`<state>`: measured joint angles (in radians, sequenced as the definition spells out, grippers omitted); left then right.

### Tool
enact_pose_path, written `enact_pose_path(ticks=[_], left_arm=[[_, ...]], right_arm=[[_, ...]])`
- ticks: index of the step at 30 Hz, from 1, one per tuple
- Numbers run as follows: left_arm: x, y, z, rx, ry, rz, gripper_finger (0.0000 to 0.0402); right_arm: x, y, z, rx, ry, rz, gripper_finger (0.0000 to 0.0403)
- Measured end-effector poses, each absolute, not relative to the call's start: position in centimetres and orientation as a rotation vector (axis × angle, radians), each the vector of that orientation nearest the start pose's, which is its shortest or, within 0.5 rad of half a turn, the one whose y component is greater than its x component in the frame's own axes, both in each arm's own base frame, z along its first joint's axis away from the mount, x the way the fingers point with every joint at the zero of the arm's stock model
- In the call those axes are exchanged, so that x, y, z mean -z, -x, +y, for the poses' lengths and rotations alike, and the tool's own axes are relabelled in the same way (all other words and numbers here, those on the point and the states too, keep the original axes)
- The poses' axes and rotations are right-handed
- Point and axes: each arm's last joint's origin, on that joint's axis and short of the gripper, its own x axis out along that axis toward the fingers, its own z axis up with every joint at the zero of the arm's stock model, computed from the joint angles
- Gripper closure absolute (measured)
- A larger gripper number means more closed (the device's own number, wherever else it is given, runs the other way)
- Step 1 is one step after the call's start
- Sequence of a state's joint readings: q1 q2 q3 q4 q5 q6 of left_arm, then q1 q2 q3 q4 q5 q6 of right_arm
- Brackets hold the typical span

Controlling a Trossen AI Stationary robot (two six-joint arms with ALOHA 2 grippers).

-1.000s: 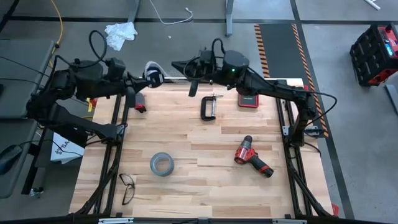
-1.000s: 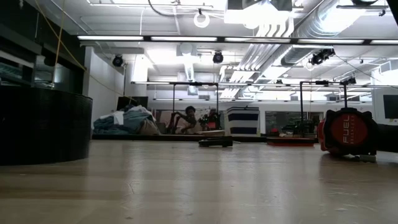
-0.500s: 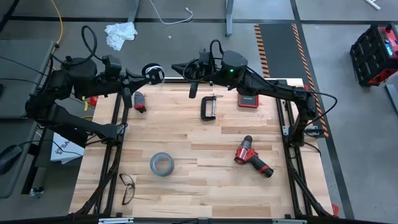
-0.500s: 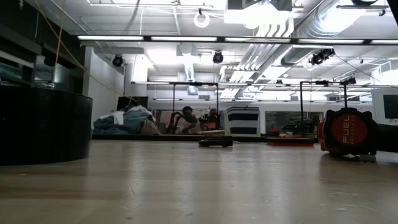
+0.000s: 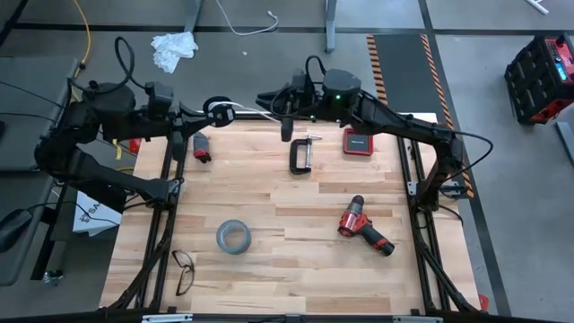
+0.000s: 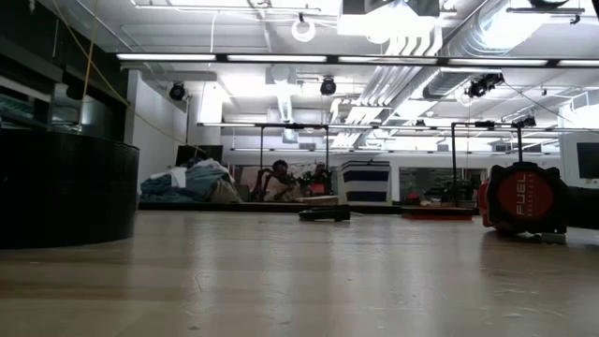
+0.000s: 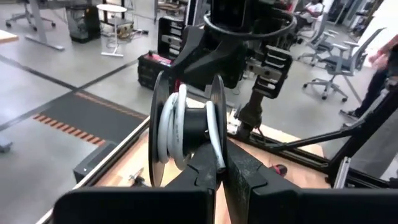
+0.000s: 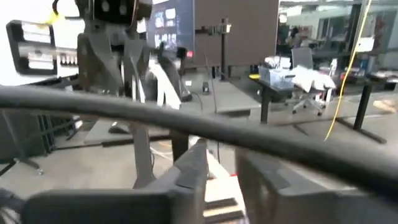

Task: Coil cords
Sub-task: Coil the white wire

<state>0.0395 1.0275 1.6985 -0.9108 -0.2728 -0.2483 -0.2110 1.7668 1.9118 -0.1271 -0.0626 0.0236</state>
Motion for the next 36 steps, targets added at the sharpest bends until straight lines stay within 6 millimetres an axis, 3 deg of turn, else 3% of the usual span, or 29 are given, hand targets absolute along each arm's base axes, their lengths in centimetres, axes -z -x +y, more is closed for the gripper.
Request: enact_pose_path(ticks=[5,10,21,27,36], left_arm=[[-52.1,-12.5,1.3,-0.329,0.218,0.133,0.0397],[-53.5,-12.5,1.3,-0.322,0.216,0.077,0.0397],[-55.5,-13.3,1.2,-0.27,0.226,0.011,0.0397],[-55.9,-13.7,1.0,-0.203,0.234,-0.024,0.0397],[-55.9,-13.6,1.0,-0.205,0.248,-0.024,0.0397]], right_arm=[[-45.5,-39.1,-7.8,0.14,-0.1,0.047,0.0263],[-44.6,-40.1,-6.8,0.113,-0.114,0.072,0.0224],[-43.5,-41.9,-5.3,0.059,-0.175,0.036,0.0217],[-43.4,-41.9,-5.5,0.147,-0.099,0.047,0.0217],[-43.9,-42.0,-3.9,-0.012,-0.118,0.014,0.0217]])
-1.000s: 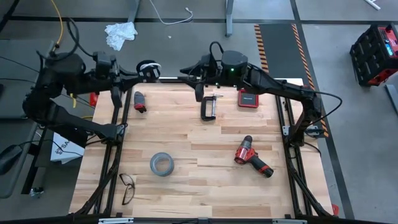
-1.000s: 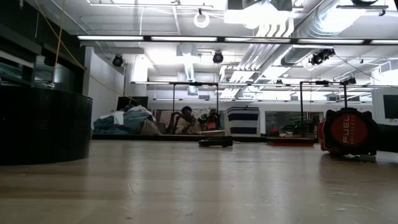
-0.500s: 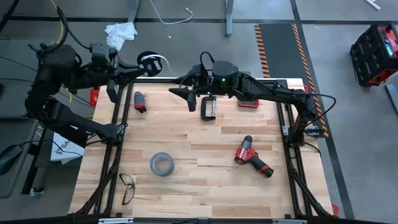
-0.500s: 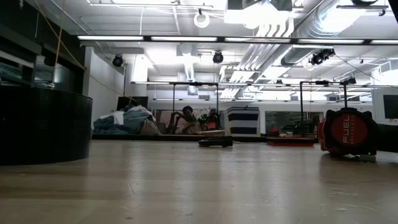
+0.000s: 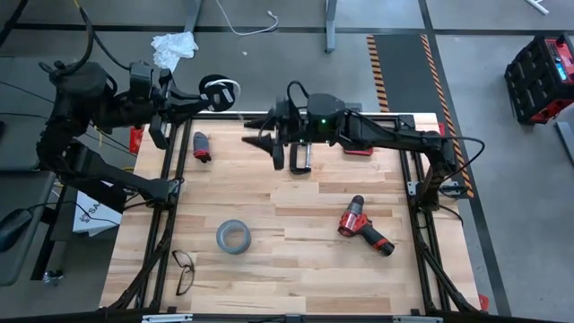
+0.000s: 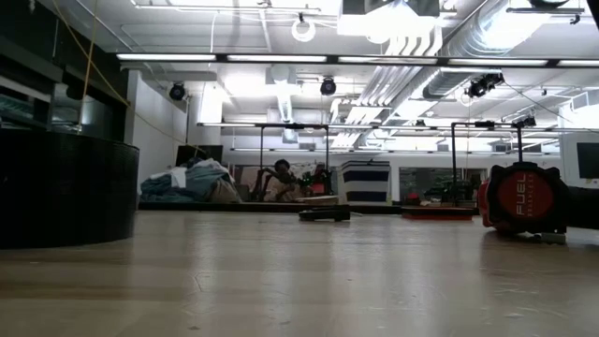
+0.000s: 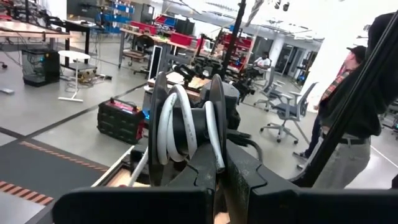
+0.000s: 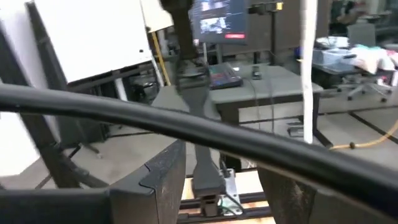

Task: Coil cords
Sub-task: Coil the white wire

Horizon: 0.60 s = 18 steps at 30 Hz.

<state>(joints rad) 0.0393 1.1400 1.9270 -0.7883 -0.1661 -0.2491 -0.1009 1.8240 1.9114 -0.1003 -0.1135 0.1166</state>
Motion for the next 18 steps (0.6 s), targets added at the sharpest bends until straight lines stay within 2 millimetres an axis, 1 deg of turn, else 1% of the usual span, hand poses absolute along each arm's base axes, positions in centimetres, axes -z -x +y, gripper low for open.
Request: enact_pose_path(ticks=[3,5,9,13,18], left_arm=[[-55.9,-13.6,1.0,-0.204,0.249,-0.024,0.0397],[-55.9,-13.6,1.0,-0.204,0.256,-0.025,0.0397],[-55.9,-13.7,0.9,-0.176,0.286,-0.027,0.0397],[-56.2,-13.7,0.8,-0.137,0.311,-0.053,0.0397],[-56.4,-13.7,0.8,-0.118,0.314,-0.072,0.0397]], right_arm=[[-43.9,-42.0,-3.3,-0.021,-0.069,0.013,0.0217],[-43.9,-42.0,-3.3,0.017,-0.045,0.013,0.0217],[-43.9,-42.0,-3.9,0.111,-0.044,0.014,0.0217],[-43.8,-41.9,-4.8,0.149,-0.022,0.025,0.0217],[-43.4,-41.8,-5.2,0.198,-0.019,0.061,0.0217]])
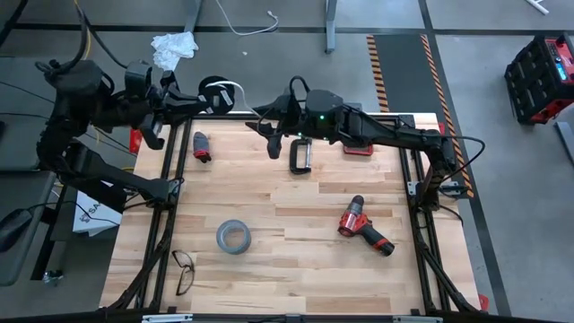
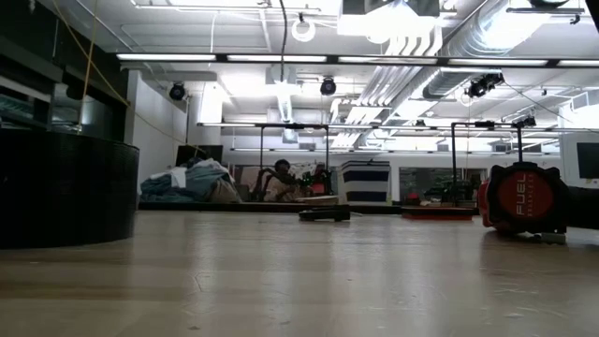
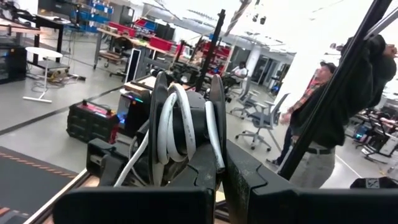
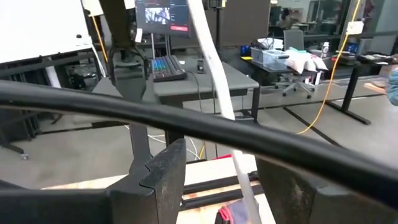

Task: Coil cords
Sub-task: Coil the white wire

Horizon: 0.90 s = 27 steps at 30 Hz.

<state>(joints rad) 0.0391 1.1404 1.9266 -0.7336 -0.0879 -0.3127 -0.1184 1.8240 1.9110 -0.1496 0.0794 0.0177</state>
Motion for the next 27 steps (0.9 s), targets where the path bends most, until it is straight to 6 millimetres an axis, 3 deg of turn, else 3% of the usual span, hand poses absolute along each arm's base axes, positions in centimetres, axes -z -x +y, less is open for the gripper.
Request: enact_pose_path(ticks=[27], left_arm=[[-56.45,-13.4,0.79,-0.124,0.321,-0.075,0.0397]], right_arm=[[-43.37,-41.86,-4.82,0.188,-0.003,0.066,0.0242]])
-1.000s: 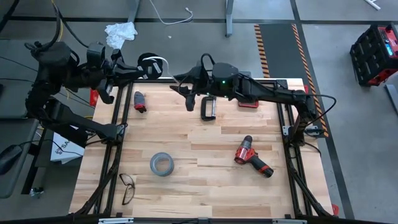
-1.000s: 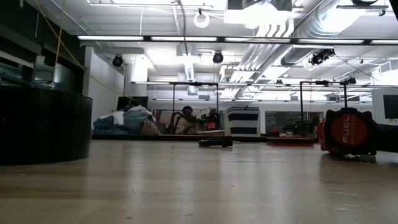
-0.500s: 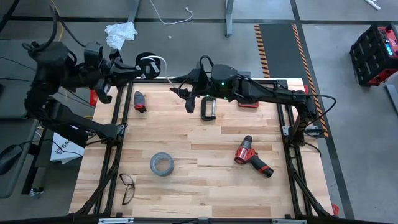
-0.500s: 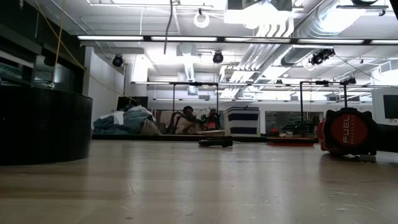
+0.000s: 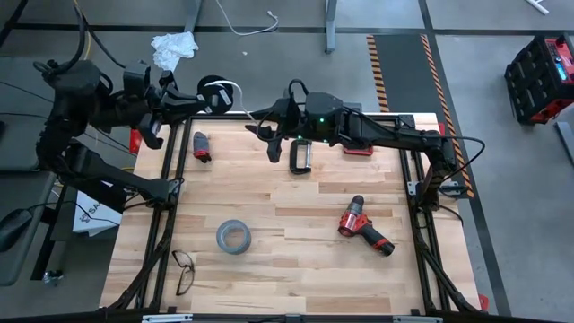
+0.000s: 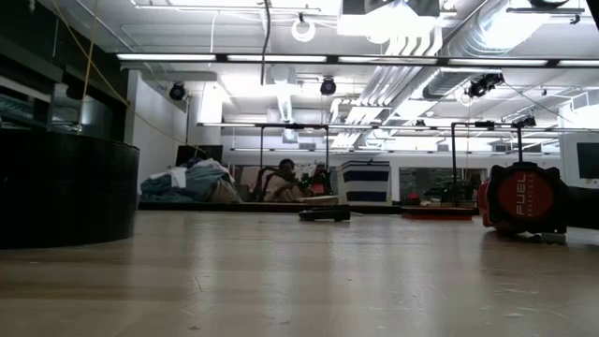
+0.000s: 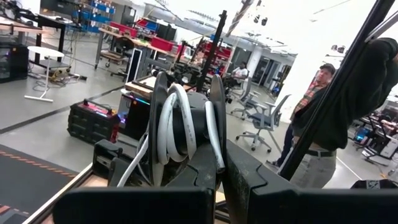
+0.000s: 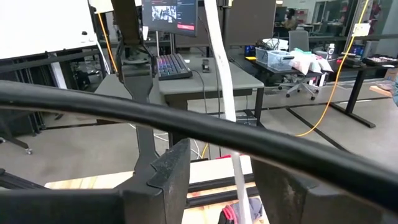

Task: Coil cords
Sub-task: Coil the white wire

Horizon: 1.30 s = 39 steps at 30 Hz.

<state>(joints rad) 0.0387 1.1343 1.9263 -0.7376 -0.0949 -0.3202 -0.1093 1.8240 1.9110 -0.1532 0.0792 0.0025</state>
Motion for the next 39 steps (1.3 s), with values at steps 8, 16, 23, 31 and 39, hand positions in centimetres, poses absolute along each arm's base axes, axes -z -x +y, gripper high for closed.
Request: enact_pose_path(ticks=[8,16,23,31,39], left_arm=[[-56.5,-13.3,0.9,-0.146,0.322,-0.08,0.0397],[-56.5,-13.3,0.9,-0.147,0.322,-0.081,0.0397],[-56.5,-13.3,0.9,-0.146,0.322,-0.081,0.0397],[-56.5,-13.4,0.9,-0.148,0.345,-0.081,0.0397],[-56.8,-16.1,1.0,-0.139,0.477,-0.151,0.0398]], right_arm=[[-43.3,-41.9,-4.9,0.204,0.0,0.071,0.0259],[-43.3,-41.8,-4.9,0.215,0.005,0.075,0.0309],[-43.3,-41.8,-4.9,0.215,0.008,0.075,0.0364],[-43.0,-41.8,-4.7,0.21,-0.001,0.104,0.04],[-44.0,-42.6,-1.7,0.086,-0.039,-0.039,0.0402]])
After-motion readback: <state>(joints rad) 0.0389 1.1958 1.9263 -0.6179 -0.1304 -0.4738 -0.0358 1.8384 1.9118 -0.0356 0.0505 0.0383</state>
